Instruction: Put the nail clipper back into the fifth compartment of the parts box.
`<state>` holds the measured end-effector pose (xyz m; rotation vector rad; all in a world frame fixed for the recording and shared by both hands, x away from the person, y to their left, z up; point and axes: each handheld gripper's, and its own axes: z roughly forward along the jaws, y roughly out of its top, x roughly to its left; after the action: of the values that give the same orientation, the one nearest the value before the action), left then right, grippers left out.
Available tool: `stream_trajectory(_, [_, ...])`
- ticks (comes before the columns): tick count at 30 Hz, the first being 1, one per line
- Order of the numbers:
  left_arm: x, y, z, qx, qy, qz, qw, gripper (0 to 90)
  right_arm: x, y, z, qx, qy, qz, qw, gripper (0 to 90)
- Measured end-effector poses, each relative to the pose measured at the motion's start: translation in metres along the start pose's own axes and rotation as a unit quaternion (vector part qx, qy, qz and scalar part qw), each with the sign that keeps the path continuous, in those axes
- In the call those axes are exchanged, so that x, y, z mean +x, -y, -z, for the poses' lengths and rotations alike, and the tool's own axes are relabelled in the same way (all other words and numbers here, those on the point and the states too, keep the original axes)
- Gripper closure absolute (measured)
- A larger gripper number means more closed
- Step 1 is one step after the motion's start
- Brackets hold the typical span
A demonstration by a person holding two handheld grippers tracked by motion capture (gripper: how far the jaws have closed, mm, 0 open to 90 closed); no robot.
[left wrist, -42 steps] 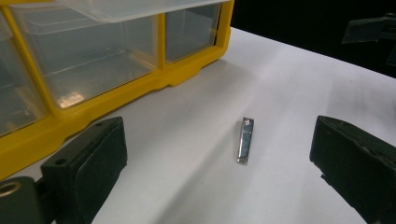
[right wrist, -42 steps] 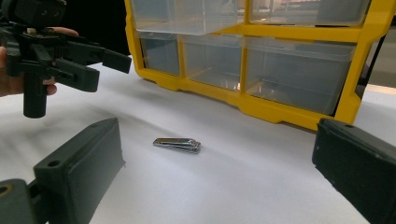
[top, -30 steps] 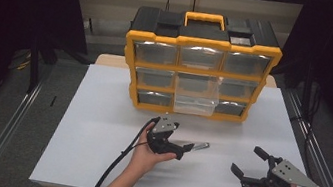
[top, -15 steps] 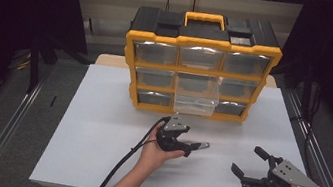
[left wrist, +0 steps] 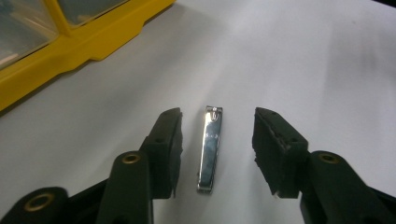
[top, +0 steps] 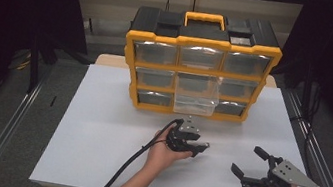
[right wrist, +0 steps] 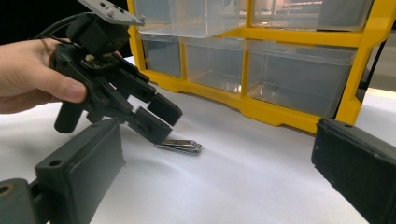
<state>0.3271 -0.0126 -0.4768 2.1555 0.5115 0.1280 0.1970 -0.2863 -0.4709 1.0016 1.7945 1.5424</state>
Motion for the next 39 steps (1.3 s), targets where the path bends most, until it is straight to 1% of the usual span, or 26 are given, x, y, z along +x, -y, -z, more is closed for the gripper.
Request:
stream_trajectory(1, [0.001, -0.001, -0.001, 0.010, -0.003, -0.008, 0.9999, 55.5, 0.000, 0.000, 0.000, -0.001, 0.000, -0.002, 1.0000, 1.7])
stream_trajectory(2, [0.001, 0.000, -0.005, 0.002, 0.001, -0.003, 1.0000, 57.8, 0.000, 0.000, 0.000, -0.001, 0.000, 0.000, 1.0000, 1.7])
stream_trajectory(5, [-0.001, -0.002, -0.009, 0.014, -0.005, -0.005, 0.9999, 61.9, 0.000, 0.000, 0.000, -0.001, -0.001, -0.001, 1.0000, 1.7])
stream_trajectory(6, [-0.003, -0.003, -0.011, 0.014, -0.015, -0.003, 0.9998, 62.6, 0.000, 0.000, 0.000, -0.001, -0.001, 0.000, 1.0000, 1.7])
stream_trajectory(7, [-0.002, -0.004, -0.014, 0.008, 0.003, -0.005, 1.0000, 63.2, 0.000, 0.000, 0.000, -0.002, -0.001, 0.000, 1.0000, 1.7])
stream_trajectory(8, [-0.003, -0.005, -0.014, 0.024, -0.005, -0.005, 0.9997, 63.5, -0.001, 0.000, 0.000, -0.003, 0.000, 0.001, 1.0000, 1.7])
stream_trajectory(9, [-0.003, -0.007, -0.016, 0.023, -0.003, -0.011, 0.9997, 63.7, -0.001, 0.000, 0.000, -0.002, 0.001, 0.000, 1.0000, 1.7])
stream_trajectory(12, [-0.004, -0.005, -0.023, 0.012, -0.007, -0.001, 0.9999, 65.1, -0.001, 0.000, 0.000, -0.002, 0.001, 0.000, 1.0000, 1.7])
stream_trajectory(13, [-0.004, -0.007, -0.022, 0.033, -0.010, -0.005, 0.9994, 65.1, -0.001, 0.000, 0.000, -0.002, -0.002, 0.001, 1.0000, 1.7])
stream_trajectory(14, [-0.004, -0.007, -0.023, 0.035, -0.013, -0.007, 0.9993, 66.0, -0.001, 0.000, 0.000, -0.003, -0.002, 0.002, 1.0000, 1.8])
stream_trajectory(15, [-0.003, -0.006, -0.026, 0.030, -0.003, -0.007, 0.9995, 66.5, -0.001, 0.000, 0.000, -0.003, -0.003, 0.002, 1.0000, 1.8])
stream_trajectory(16, [-0.004, -0.007, -0.027, 0.038, -0.018, -0.011, 0.9990, 66.5, -0.001, 0.000, 0.000, -0.003, -0.003, 0.002, 1.0000, 1.8])
stream_trajectory(17, [-0.003, -0.007, -0.028, 0.036, -0.009, -0.013, 0.9992, 67.4, -0.001, 0.000, 0.001, -0.002, -0.003, 0.002, 1.0000, 1.8])
stream_trajectory(18, [-0.003, -0.007, -0.027, 0.042, -0.007, -0.007, 0.9991, 69.0, -0.001, 0.000, 0.001, -0.002, -0.004, -0.001, 1.0000, 1.8])
stream_trajectory(19, [-0.004, -0.007, -0.029, 0.036, -0.008, 0.001, 0.9993, 73.1, -0.001, 0.000, 0.002, -0.001, -0.005, 0.005, 1.0000, 1.8])
stream_trajectory(21, [-0.003, -0.009, -0.026, 0.049, -0.012, -0.004, 0.9987, 77.2, -0.001, -0.001, 0.001, -0.002, -0.003, 0.002, 1.0000, 1.8])
stream_trajectory(22, [-0.002, -0.008, -0.026, 0.048, -0.002, 0.008, 0.9988, 79.2, -0.001, 0.000, 0.001, -0.003, -0.003, 0.002, 1.0000, 1.8])
stream_trajectory(23, [-0.002, -0.007, -0.025, 0.049, 0.002, 0.003, 0.9988, 79.3, -0.001, 0.000, 0.001, -0.004, -0.003, 0.001, 1.0000, 1.8])
stream_trajectory(25, [-0.004, -0.006, -0.023, 0.050, -0.001, 0.015, 0.9987, 79.4, -0.001, 0.000, 0.001, -0.002, -0.004, 0.002, 1.0000, 1.8])
stream_trajectory(26, [-0.003, -0.004, -0.021, 0.046, 0.015, 0.026, 0.9985, 79.5, -0.001, 0.000, 0.001, -0.002, -0.004, 0.003, 1.0000, 1.8])
stream_trajectory(28, [-0.003, -0.001, -0.018, 0.037, 0.022, 0.032, 0.9986, 79.5, -0.001, 0.000, 0.001, -0.002, -0.003, 0.004, 1.0000, 1.8])
stream_trajectory(29, [-0.005, 0.001, -0.016, 0.036, 0.008, 0.036, 0.9987, 79.5, -0.001, 0.000, 0.001, -0.002, -0.004, 0.003, 1.0000, 1.8])
stream_trajectory(31, [-0.003, 0.005, -0.011, 0.026, 0.031, 0.044, 0.9982, 79.5, -0.001, 0.000, 0.001, -0.003, -0.004, 0.004, 1.0000, 1.8])
stream_trajectory(35, [-0.004, 0.010, 0.002, 0.003, 0.033, 0.056, 0.9979, 79.5, -0.001, 0.000, 0.001, -0.003, -0.001, 0.002, 1.0000, 1.8])
stream_trajectory(37, [-0.003, 0.011, 0.010, 0.003, 0.028, 0.064, 0.9976, 79.6, -0.001, 0.000, 0.000, -0.002, 0.001, -0.003, 1.0000, 1.8])
stream_trajectory(39, [-0.003, 0.013, 0.016, -0.014, 0.035, 0.071, 0.9968, 79.6, -0.001, 0.000, 0.000, -0.002, 0.001, 0.001, 1.0000, 1.8])
